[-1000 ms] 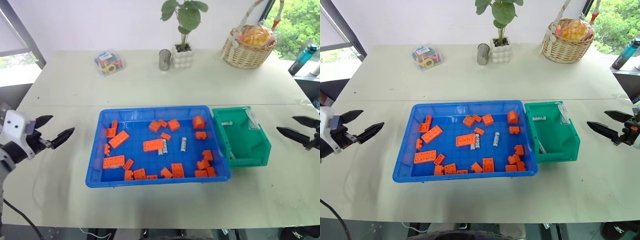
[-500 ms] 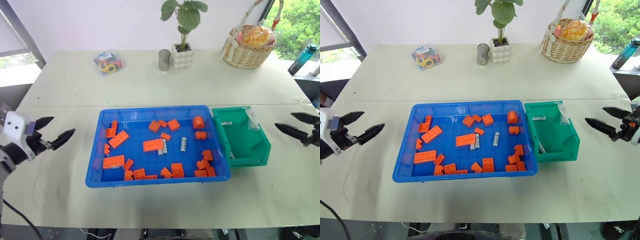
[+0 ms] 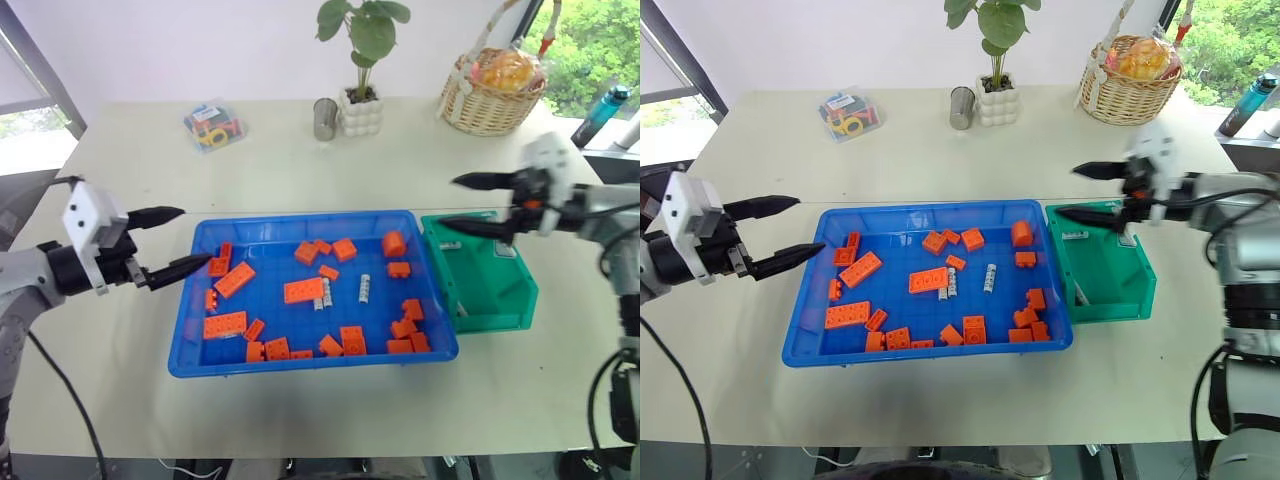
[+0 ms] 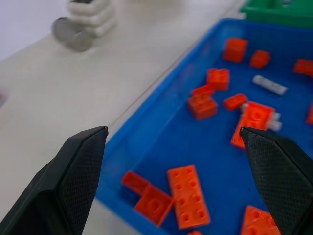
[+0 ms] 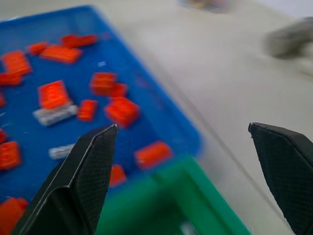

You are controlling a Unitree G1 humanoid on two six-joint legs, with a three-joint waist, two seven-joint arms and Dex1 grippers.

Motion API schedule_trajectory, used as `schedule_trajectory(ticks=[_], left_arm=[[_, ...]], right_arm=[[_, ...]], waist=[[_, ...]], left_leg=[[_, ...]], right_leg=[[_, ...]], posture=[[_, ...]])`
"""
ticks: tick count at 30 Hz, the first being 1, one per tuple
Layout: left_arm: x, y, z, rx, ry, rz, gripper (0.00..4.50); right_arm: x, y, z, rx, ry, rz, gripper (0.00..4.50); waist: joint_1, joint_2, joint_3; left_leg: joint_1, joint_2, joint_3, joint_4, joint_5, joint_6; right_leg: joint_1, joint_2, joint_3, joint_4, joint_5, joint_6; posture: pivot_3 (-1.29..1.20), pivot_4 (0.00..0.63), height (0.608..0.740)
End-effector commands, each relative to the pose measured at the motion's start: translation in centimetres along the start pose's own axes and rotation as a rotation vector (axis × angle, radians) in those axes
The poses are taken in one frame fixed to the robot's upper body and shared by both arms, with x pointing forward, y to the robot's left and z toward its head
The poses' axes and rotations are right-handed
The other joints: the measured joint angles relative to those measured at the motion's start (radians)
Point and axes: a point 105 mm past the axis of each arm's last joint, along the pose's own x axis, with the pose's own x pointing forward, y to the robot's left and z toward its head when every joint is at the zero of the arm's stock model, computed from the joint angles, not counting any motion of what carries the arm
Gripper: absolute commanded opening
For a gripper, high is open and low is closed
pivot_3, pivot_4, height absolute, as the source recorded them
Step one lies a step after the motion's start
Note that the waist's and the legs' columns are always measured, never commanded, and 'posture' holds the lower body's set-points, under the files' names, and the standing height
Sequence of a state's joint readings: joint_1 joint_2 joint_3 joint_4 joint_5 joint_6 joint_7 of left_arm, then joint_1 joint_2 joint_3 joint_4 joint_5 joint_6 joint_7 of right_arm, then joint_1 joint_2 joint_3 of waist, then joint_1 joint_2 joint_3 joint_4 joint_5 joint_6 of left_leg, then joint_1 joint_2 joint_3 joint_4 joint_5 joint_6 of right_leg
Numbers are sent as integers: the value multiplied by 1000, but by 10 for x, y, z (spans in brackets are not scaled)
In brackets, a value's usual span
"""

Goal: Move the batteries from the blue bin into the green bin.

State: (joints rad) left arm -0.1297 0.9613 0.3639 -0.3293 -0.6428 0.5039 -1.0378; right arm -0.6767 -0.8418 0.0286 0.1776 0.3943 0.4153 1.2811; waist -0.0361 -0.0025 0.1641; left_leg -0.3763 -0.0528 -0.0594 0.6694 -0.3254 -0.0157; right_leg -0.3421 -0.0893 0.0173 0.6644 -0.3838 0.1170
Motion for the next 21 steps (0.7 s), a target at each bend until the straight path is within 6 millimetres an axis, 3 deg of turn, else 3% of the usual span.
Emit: schedule_trajectory(ticks=[1,6,9,13,21], left_arm=[[5,-4,10,32,-3,-83,4500],[12,-16,6,35,16,-170,4500],[13,-22,6,41,14,-189,4500],[16,-23,10,28,-10,-185,4500],[24,-37,9,32,-13,-242,4500]], right_arm=[[33,22,16,-76,14,141,4433],[72,49,18,-99,39,280,4433],[85,64,14,-102,60,340,4433],[104,84,13,-112,59,407,4433],[146,105,4,-144,69,448,4433]], waist=[[-1,0,0],[-7,0,0],[-9,0,0],[-8,0,0],[-11,0,0]], left_leg=[[-1,0,0,0,0,0],[-4,0,-1,2,0,0],[-15,0,-2,11,0,0],[-17,-1,-2,15,0,0],[-16,-1,-2,15,0,0]], right_leg=[[-1,0,0,0,0,0],[-3,0,-1,1,0,0],[-14,0,-1,9,0,0],[-17,0,-1,17,0,0],[-18,0,-1,20,0,-1]], posture=[[0,150,737],[0,150,737],[0,150,737],[0,150,737],[0,150,737]])
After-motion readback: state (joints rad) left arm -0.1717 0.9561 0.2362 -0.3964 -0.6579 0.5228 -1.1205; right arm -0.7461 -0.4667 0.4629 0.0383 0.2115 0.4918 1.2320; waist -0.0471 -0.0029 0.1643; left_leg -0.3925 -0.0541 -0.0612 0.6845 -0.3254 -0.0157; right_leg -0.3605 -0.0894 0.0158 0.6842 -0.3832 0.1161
